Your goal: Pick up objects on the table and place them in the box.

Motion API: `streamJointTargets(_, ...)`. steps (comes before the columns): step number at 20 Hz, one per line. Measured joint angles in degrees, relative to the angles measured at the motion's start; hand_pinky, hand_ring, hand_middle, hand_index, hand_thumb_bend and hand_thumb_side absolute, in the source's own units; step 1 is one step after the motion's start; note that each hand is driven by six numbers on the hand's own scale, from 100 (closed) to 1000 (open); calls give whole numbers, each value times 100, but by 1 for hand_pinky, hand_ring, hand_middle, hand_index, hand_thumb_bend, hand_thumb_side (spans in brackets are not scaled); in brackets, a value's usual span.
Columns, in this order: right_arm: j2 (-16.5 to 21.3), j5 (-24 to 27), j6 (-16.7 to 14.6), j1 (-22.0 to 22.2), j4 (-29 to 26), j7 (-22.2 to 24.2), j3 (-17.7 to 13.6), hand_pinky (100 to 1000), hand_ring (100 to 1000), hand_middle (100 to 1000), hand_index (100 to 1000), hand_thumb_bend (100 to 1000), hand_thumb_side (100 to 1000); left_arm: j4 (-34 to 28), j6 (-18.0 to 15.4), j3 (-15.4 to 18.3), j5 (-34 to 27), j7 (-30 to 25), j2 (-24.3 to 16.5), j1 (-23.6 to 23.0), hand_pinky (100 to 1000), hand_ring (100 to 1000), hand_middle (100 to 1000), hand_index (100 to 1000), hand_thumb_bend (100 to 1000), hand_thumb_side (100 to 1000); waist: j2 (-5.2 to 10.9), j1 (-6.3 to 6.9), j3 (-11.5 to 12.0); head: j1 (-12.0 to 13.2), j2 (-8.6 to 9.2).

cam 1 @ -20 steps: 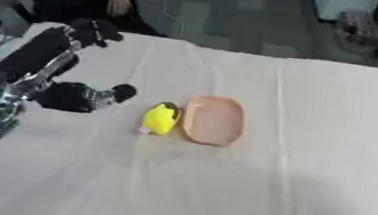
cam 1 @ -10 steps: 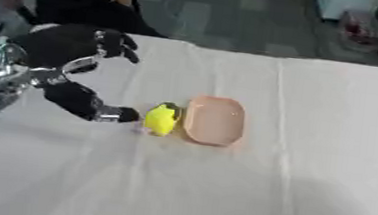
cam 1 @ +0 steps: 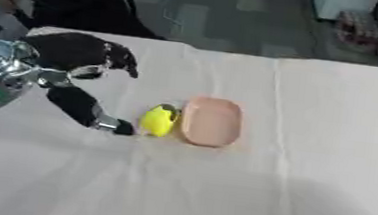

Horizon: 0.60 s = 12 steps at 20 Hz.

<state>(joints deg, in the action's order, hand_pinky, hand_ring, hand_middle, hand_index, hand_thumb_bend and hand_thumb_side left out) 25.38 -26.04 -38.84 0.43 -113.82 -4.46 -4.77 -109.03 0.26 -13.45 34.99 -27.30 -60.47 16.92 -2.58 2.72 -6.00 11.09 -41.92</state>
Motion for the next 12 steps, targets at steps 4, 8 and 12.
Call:
streamJointTargets(4,48,84,-17,-51,0,37,1,358,494,498,540,100,1000,338,279,-108,57,-596,0,309,742,759,782,774,698,914,-2,22,-81,55,42)
streamJointTargets(8,73,177,-25,-104,0,85,-5,358,494,498,540,100,1000,588,412,-201,256,-924,1,625,730,759,773,743,730,927,-7,40,-163,64,49)
streamJointTargets(12,105,283,-24,-174,0,134,-22,358,494,498,541,100,1000,835,358,-323,443,-993,6,843,738,764,775,742,756,927,-35,71,-215,105,67)
